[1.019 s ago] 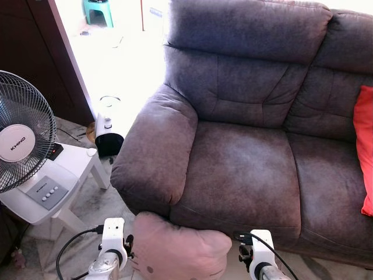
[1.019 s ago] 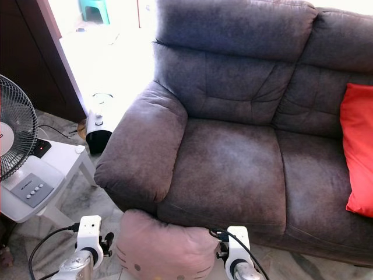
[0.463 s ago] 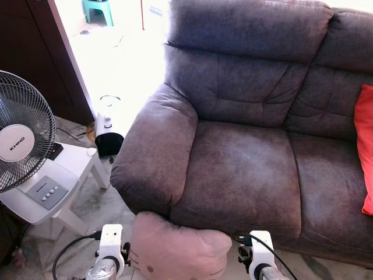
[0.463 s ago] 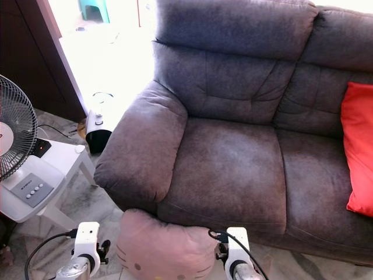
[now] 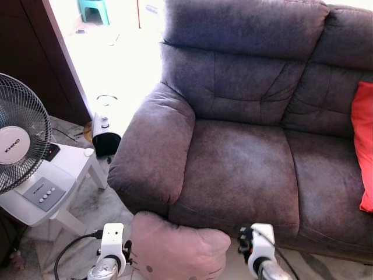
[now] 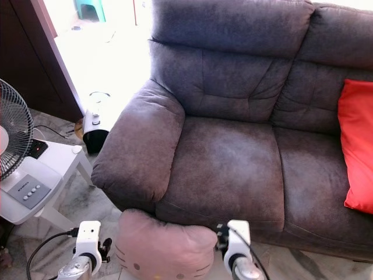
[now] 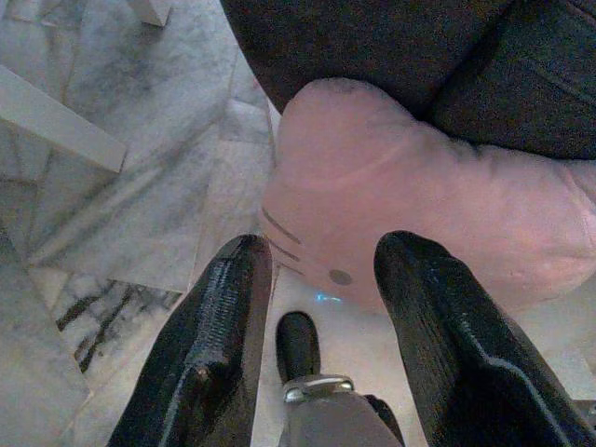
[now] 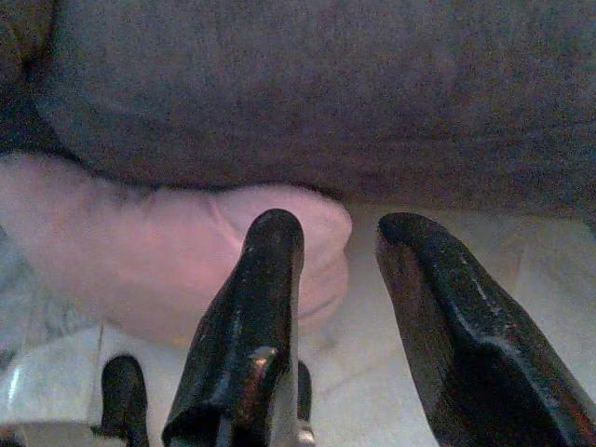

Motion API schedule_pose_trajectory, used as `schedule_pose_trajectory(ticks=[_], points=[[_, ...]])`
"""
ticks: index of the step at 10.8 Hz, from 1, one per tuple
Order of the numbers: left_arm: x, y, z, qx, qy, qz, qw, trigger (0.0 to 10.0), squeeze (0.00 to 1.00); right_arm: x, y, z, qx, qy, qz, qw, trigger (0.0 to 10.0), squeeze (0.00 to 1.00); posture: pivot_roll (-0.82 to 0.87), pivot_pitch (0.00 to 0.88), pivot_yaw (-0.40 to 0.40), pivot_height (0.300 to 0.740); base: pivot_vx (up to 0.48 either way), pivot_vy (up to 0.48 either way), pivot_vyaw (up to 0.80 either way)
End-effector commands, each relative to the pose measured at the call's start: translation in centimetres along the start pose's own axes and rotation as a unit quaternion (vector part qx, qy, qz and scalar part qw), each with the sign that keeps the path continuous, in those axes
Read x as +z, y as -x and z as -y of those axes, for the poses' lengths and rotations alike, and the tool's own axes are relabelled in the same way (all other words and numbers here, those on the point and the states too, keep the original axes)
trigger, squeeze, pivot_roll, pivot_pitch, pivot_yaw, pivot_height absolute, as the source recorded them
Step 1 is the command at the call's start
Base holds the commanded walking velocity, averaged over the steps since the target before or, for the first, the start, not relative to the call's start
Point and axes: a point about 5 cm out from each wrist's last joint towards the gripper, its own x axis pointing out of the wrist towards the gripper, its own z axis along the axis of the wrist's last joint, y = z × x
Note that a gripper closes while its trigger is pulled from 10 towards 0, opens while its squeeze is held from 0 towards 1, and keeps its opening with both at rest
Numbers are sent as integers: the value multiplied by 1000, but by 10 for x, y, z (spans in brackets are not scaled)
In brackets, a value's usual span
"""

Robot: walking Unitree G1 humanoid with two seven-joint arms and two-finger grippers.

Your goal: Move the pillow to the sofa from floor

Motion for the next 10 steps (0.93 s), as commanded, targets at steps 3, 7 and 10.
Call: schedule_pose_trajectory(ticks=[3, 7, 10], points=[[-11, 3, 1, -3, -1, -18, 1000, 10000, 0, -6, 1, -1, -2, 13, -20, 1000, 10000, 0, 92, 97, -73, 740, 0, 0, 0], [1, 0, 0, 3, 31, 12, 999, 10000, 0, -17, 4, -1, 3, 21, -42, 999, 10000, 0, 89, 74, -73, 740, 0, 0, 0], [10, -2, 5, 2, 27, 29, 999, 10000, 0, -15, 3, -5, 13, 22, -44, 999, 10000, 0, 90, 90, -82, 740, 0, 0, 0]])
